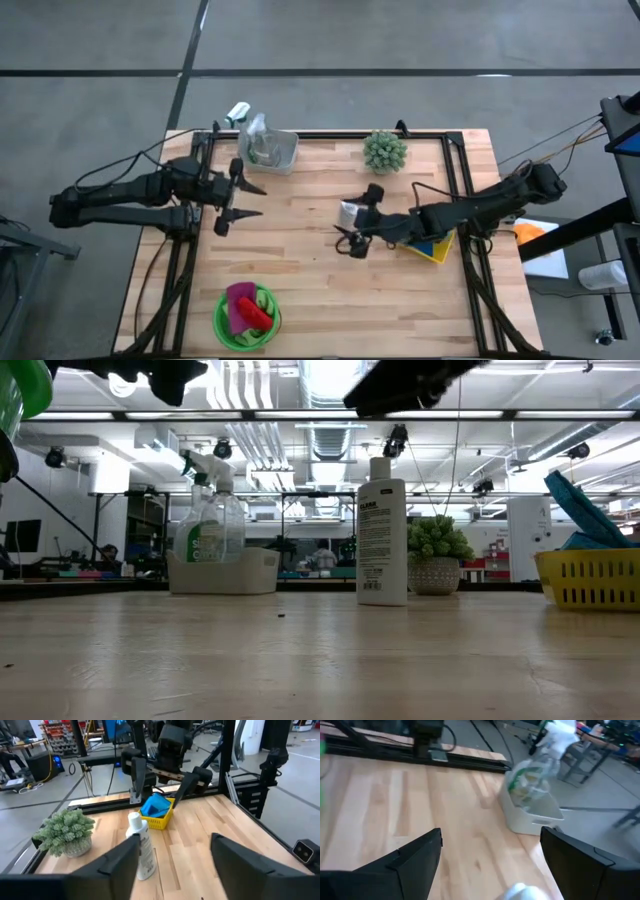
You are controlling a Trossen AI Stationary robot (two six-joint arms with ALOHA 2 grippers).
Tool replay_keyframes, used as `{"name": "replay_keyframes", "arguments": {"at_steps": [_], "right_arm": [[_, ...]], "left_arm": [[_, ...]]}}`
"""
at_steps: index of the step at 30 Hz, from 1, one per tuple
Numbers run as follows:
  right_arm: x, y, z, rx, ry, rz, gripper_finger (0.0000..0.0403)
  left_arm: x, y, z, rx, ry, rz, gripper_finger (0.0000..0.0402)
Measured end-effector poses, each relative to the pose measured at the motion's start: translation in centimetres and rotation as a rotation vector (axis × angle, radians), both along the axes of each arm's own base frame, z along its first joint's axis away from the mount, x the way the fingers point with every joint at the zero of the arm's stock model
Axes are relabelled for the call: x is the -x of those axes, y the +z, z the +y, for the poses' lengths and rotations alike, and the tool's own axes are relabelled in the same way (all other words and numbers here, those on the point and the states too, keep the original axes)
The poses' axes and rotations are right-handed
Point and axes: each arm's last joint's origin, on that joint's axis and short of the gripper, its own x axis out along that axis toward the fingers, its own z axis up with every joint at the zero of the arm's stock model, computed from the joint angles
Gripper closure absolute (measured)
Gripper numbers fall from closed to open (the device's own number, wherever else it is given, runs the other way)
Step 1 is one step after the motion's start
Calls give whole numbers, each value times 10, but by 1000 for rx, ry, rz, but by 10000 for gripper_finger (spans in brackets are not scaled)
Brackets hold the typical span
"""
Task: Pick & Place Kitchen Items
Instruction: Put the white cleaner bottle into the gray bin
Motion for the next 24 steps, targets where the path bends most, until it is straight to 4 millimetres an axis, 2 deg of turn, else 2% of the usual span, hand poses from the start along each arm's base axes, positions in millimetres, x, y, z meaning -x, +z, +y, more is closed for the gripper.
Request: {"name": "replay_keyframes", "arguments": {"at_steps": [3, 6, 11, 13, 19, 24], "right_arm": [[-14, 12, 3, 4, -14, 6, 68], [-26, 16, 5, 25, -17, 93, 68], [-43, 25, 8, 45, -83, 273, 68], [-46, 28, 9, 45, -111, 366, 68], [-53, 44, 12, 24, -106, 476, 68], [-43, 52, 5, -16, -74, 542, 68]], "left_arm": [[0, 0, 0, 1, -1, 4, 118], [1, 1, -1, 0, -4, -5, 79], [2, 1, -2, 3, -22, -4, 38], [2, 0, -3, 8, -45, 0, 30], [3, -6, -3, 9, -45, 66, 27], [6, -10, -3, 3, -29, 103, 27]]}}
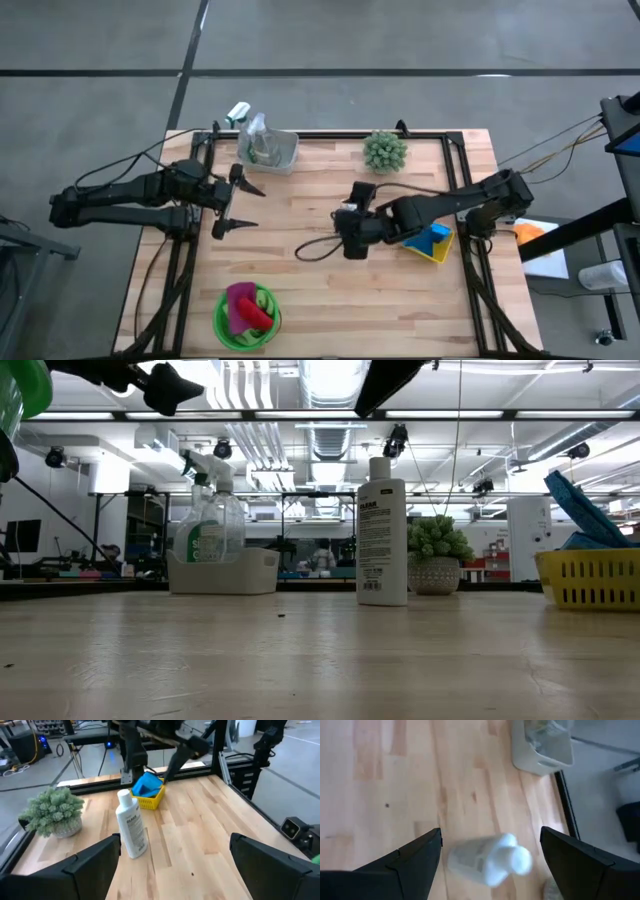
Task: Pick & Place Kitchen Items
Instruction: Put the white cleaner bottle into the gray bin
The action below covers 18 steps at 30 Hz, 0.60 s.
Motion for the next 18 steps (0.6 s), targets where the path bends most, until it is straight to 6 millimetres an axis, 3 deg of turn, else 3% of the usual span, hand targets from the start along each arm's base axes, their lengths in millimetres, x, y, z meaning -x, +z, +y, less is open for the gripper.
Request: {"name": "replay_keyframes", "arguments": {"at_steps": [5, 10, 14, 18], "right_arm": [[12, 19, -15, -44, -22, -60, 68], [7, 35, -9, -125, 133, -354, 68], [2, 24, -1, -143, 346, -645, 68], [17, -2, -3, -135, 415, -753, 68]], "left_arm": [[2, -3, 0, -13, 9, -81, 27], [3, -17, -1, 12, -3, -325, 27], [10, -32, -1, 27, 7, -437, 27], [20, -41, -2, 47, 21, -389, 27]]}}
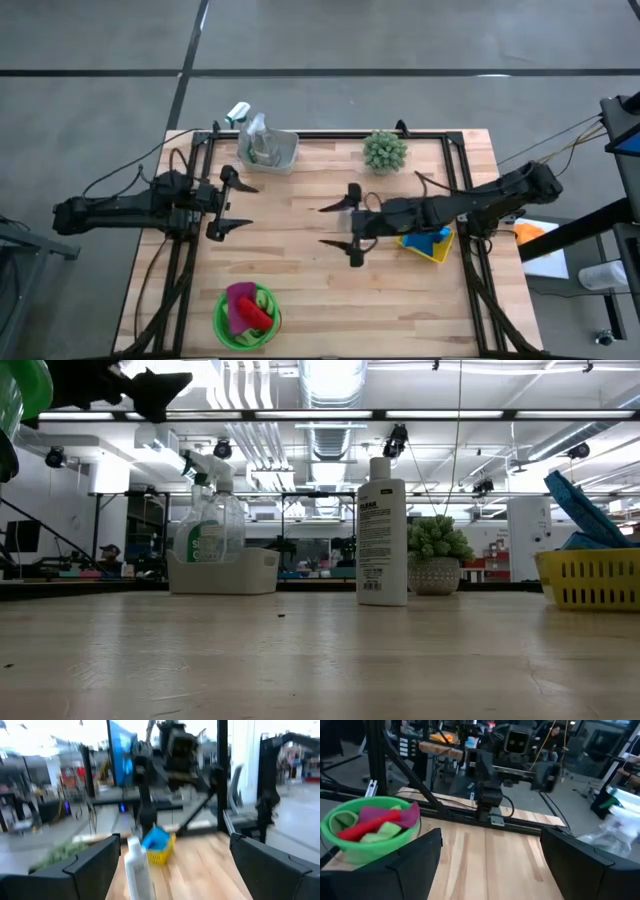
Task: Pick & Place Kitchen Items
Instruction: Put the white cleaner bottle into the gray bin
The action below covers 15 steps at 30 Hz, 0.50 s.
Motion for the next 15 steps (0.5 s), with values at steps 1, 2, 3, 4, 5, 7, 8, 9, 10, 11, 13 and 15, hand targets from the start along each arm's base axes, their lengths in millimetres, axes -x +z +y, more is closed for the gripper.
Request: {"name": "replay_keyframes", "arguments": {"at_steps": [1, 2, 3, 4, 5, 7, 8, 9, 10, 11, 13, 15], "right_arm": [[6, -5, -2, -2, -1, -7, 68], [13, -9, -3, -4, -7, -5, 68], [20, -12, -5, -12, -14, -1, 68], [28, -16, -7, -23, -18, 4, 68], [35, -18, -7, -40, -28, 4, 68], [49, -19, -10, -64, -58, 3, 68], [55, -19, -11, -76, -82, 7, 68], [62, -17, -13, -92, -109, 14, 68], [67, -18, -15, -109, -135, 41, 68], [71, -19, -17, -131, -160, 66, 68], [77, -21, -20, -160, -211, 115, 68], [79, -26, -21, -180, -261, 149, 68]], "left_arm": [[2, -3, 0, 4, 0, 29, 27], [5, -6, -1, 9, 0, 61, 27], [8, -9, -1, 14, 0, 91, 27], [10, -10, -1, 17, 4, 113, 27], [12, -12, -1, 20, 12, 132, 27], [16, -17, -1, 22, 24, 149, 27], [17, -19, -1, 23, 27, 155, 27], [18, -22, -2, 24, 27, 158, 27], [19, -25, -2, 25, 28, 169, 27], [19, -28, -2, 25, 28, 173, 27], [19, -34, -2, 27, 31, 184, 27], [18, -39, -1, 29, 45, 196, 27]]}}
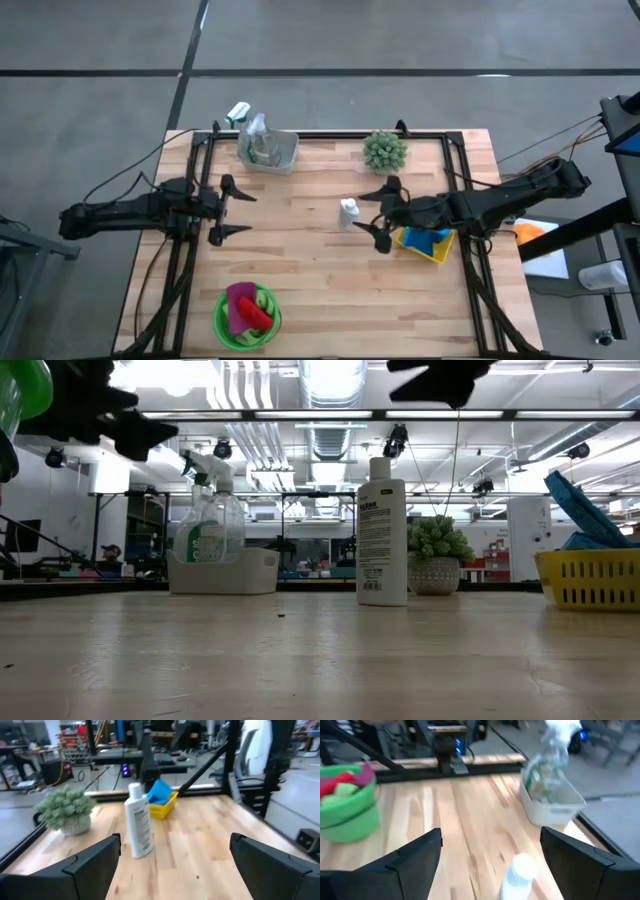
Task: Pick & Place Kitchen Items
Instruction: Put the white cleaner bottle into the gray bin
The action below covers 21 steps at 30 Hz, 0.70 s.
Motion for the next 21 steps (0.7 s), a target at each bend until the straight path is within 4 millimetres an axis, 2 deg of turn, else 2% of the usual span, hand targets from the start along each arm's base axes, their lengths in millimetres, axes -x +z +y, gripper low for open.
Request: {"name": "replay_keyframes", "arguments": {"at_steps": [7, 16, 21], "right_arm": [[-5, -12, -2, -31, -56, 98, 68], [-20, 14, -15, -66, -103, 234, 68], [-30, 17, -25, -79, -128, 358, 68]], "left_arm": [[-1, -10, 3, -5, 89, 43, 27], [-1, -11, 3, -5, 91, 48, 27], [-1, -12, 3, -4, 91, 60, 27]]}}
